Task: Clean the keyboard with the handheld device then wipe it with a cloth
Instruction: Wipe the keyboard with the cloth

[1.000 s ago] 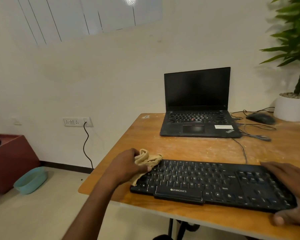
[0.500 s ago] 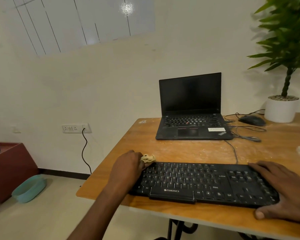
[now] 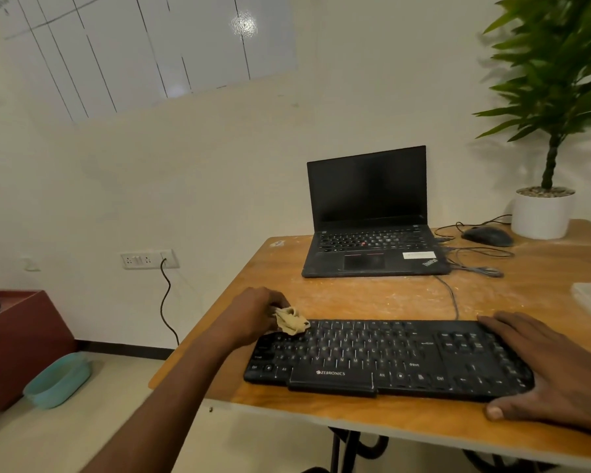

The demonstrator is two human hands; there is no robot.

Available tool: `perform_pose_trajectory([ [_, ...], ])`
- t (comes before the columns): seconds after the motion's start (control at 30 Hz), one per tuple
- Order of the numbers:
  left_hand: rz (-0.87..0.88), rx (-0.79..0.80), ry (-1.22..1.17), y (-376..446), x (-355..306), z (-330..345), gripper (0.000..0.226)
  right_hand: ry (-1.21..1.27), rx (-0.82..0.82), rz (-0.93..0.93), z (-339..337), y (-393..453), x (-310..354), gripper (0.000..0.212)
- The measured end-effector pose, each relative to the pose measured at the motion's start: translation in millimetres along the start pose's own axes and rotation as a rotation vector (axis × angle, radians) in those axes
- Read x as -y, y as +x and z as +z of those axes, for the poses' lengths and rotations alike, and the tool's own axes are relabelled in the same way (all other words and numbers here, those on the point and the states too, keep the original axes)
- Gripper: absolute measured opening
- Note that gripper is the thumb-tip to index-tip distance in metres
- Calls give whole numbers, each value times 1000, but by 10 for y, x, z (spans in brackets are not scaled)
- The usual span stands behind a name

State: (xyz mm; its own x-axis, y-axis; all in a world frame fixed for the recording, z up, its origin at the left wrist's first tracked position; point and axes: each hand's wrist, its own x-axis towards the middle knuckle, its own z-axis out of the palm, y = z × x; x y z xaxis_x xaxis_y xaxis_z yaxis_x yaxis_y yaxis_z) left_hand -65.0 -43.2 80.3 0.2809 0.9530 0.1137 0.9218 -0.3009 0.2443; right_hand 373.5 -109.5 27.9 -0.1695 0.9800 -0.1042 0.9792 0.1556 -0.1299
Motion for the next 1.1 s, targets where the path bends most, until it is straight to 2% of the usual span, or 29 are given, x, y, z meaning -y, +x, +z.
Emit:
perform_pose_trajectory([
  [0.23, 126, 19, 99, 156, -276, 111, 29, 1, -7, -9, -1, -11, 5, 136],
  [0.5, 93, -37, 194, -113, 185, -42, 28, 26, -12, -8, -7, -48, 12, 133],
  [0.63, 109, -31, 134, -131, 198, -22, 27, 29, -12, -11, 9, -38, 7, 133],
  [0.87, 239, -46, 9, 78, -321, 219, 30, 39, -12, -6, 27, -14, -12, 134],
  [0.97, 193, -88, 51, 73, -314, 240, 31, 30, -11, -6, 19, -7, -17, 137],
  [1.1, 64, -90, 86, -98, 6, 140, 28, 33, -21, -8, 22, -20, -6, 135],
])
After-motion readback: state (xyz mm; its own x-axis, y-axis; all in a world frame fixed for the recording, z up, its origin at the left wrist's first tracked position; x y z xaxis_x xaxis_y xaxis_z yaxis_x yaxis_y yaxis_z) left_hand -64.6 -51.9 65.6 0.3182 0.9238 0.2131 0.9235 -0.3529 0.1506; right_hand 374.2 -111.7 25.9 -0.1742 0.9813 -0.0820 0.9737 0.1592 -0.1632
